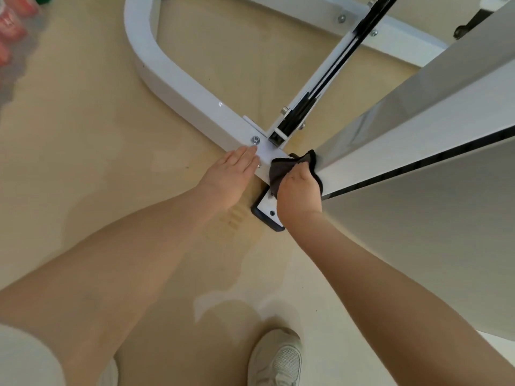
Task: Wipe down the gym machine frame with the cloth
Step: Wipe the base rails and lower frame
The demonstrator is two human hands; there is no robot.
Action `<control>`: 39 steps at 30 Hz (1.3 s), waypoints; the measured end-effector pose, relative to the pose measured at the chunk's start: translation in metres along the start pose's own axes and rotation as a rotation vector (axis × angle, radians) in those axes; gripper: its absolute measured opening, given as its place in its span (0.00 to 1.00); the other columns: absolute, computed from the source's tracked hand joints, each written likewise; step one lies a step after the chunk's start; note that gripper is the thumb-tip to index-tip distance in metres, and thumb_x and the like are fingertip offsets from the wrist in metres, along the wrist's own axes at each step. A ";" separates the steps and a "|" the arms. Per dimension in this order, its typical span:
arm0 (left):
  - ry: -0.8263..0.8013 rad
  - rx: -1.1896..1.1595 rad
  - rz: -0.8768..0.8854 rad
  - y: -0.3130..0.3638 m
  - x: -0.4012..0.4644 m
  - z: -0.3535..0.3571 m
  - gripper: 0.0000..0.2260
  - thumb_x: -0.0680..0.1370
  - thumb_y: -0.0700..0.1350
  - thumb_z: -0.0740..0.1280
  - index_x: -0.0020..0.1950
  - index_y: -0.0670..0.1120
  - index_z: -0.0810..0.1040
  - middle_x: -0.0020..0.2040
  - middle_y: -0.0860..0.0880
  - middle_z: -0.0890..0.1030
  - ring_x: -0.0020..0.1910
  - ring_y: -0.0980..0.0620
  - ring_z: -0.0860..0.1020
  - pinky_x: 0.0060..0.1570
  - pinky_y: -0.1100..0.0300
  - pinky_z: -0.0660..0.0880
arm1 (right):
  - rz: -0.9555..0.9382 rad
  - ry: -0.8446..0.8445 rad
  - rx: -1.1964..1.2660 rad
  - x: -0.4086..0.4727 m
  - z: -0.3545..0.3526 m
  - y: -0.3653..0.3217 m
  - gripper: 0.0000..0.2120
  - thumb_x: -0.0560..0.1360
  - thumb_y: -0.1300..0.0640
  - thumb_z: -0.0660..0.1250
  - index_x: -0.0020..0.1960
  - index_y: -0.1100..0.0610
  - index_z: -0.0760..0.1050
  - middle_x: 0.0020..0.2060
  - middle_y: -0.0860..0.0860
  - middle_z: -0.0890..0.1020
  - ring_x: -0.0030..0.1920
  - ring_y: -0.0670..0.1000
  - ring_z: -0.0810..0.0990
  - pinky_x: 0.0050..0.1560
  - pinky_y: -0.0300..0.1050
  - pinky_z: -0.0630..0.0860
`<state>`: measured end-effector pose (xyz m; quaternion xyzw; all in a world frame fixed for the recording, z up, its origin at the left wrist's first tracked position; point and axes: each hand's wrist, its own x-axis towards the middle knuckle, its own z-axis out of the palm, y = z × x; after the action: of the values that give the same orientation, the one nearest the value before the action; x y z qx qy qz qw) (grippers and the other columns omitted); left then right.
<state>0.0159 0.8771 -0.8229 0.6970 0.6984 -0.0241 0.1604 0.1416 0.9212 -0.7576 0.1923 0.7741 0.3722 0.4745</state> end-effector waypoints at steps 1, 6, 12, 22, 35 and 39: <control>0.034 -0.001 0.021 -0.001 0.002 -0.002 0.30 0.78 0.35 0.53 0.75 0.41 0.40 0.76 0.44 0.39 0.75 0.45 0.41 0.71 0.55 0.39 | 0.029 0.030 0.004 -0.008 -0.001 0.007 0.21 0.80 0.51 0.53 0.69 0.61 0.65 0.63 0.56 0.74 0.67 0.59 0.66 0.71 0.58 0.52; 0.047 -0.041 0.094 0.009 0.010 -0.011 0.32 0.76 0.33 0.53 0.76 0.45 0.40 0.76 0.46 0.39 0.75 0.47 0.41 0.71 0.55 0.39 | 0.237 0.254 0.048 -0.054 0.003 0.047 0.28 0.79 0.45 0.51 0.70 0.66 0.61 0.65 0.57 0.72 0.69 0.56 0.66 0.72 0.48 0.53; 0.021 -0.057 0.036 0.006 0.019 -0.001 0.31 0.77 0.35 0.52 0.76 0.45 0.41 0.77 0.47 0.41 0.75 0.47 0.43 0.71 0.53 0.39 | 0.231 0.177 0.018 -0.041 -0.003 0.037 0.28 0.80 0.48 0.49 0.72 0.67 0.57 0.69 0.61 0.66 0.71 0.60 0.61 0.72 0.51 0.52; -0.012 -0.211 -0.004 0.003 0.027 0.013 0.32 0.76 0.33 0.50 0.76 0.48 0.39 0.76 0.52 0.38 0.75 0.51 0.39 0.71 0.55 0.42 | 0.006 0.128 -0.031 0.007 0.012 -0.004 0.27 0.80 0.49 0.52 0.72 0.66 0.57 0.68 0.61 0.68 0.69 0.60 0.64 0.71 0.56 0.52; 0.003 -1.008 -0.108 0.048 0.009 -0.036 0.21 0.78 0.36 0.55 0.71 0.45 0.63 0.72 0.47 0.65 0.64 0.46 0.70 0.55 0.59 0.68 | 0.551 0.836 0.090 -0.095 0.005 0.131 0.18 0.73 0.48 0.58 0.48 0.61 0.77 0.45 0.56 0.82 0.51 0.57 0.79 0.65 0.48 0.59; -0.079 -1.338 0.010 0.074 -0.005 -0.043 0.30 0.76 0.32 0.53 0.74 0.56 0.57 0.71 0.53 0.65 0.53 0.55 0.73 0.51 0.63 0.69 | 0.472 0.646 -0.035 -0.094 0.023 0.102 0.25 0.74 0.43 0.56 0.64 0.56 0.75 0.62 0.53 0.77 0.64 0.53 0.74 0.69 0.48 0.55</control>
<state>0.0806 0.8856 -0.7670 0.4492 0.5531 0.3895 0.5835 0.2014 0.9351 -0.6309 0.2296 0.8116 0.5255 0.1113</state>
